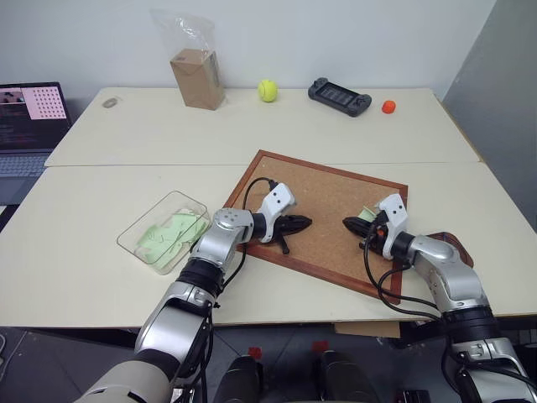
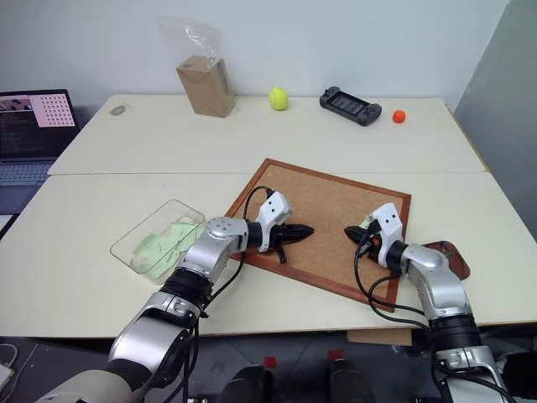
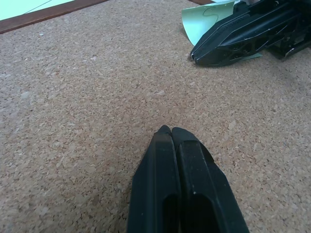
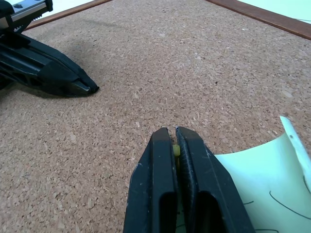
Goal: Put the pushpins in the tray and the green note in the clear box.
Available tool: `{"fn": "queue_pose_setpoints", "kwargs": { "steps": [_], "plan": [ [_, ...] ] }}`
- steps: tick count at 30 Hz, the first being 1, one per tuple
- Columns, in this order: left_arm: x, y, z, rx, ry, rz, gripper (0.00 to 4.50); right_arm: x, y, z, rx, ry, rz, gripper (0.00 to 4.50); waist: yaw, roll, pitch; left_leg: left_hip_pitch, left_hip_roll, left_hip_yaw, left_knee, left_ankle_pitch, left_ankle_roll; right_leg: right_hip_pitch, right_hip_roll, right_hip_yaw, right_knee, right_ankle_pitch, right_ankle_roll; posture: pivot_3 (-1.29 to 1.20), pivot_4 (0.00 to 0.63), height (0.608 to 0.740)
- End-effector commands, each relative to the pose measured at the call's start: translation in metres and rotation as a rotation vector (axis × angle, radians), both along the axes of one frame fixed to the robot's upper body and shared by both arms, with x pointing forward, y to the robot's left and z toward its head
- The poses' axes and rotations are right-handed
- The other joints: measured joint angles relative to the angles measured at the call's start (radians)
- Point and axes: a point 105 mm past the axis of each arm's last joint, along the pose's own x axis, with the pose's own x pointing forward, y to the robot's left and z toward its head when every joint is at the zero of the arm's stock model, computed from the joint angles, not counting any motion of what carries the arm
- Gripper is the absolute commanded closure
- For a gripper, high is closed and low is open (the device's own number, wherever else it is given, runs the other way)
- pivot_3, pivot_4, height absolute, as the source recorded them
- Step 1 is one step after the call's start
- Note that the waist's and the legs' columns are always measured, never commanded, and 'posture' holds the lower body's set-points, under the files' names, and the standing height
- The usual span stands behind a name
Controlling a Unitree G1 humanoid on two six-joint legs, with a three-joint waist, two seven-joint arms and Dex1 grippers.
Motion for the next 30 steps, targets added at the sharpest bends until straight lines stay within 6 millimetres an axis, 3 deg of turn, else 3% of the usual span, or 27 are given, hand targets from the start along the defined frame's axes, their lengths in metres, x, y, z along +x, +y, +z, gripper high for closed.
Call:
{"fn": "queue_pose_setpoints", "kwargs": {
  "steps": [1, 8, 20, 30],
  "plan": [
    [0.000, 0.002, -0.002, 0.019, 0.002, 0.004, 4.50, -0.011, 0.006, 0.023, 0.064, -0.051, 0.077, 4.44, 0.000, 0.000, 0.000, 0.000, 0.000, 0.000, 0.000, 0.000, 0.000, 0.000, 0.000, 0.000, 0.000, 0.000, 0.000, 0.00, 0.150, 0.740],
    [-0.001, 0.002, -0.004, 0.020, 0.006, 0.002, 4.50, -0.016, 0.003, 0.047, 0.096, -0.128, 0.061, 4.44, 0.001, 0.000, 0.000, -0.001, 0.000, 0.000, 0.000, 0.000, 0.000, -0.001, 0.000, 0.000, 0.000, 0.000, 0.000, 0.00, 0.150, 0.740],
    [-0.002, 0.000, -0.009, 0.036, 0.011, -0.002, 4.50, -0.016, -0.007, 0.072, 0.102, -0.195, 0.007, 4.44, 0.001, 0.000, 0.000, -0.001, 0.000, 0.000, 0.000, 0.000, 0.000, 0.000, 0.000, 0.000, 0.000, 0.000, 0.000, 0.00, 0.150, 0.740],
    [-0.001, 0.005, -0.024, 0.106, 0.004, 0.028, 4.50, -0.030, -0.080, 0.085, 0.011, -0.211, -0.299, 4.44, 0.003, 0.001, 0.000, -0.001, 0.000, -0.001, 0.000, 0.000, 0.000, 0.000, -0.001, 0.000, -0.001, 0.000, 0.000, 0.00, 0.150, 0.740]
  ]
}}
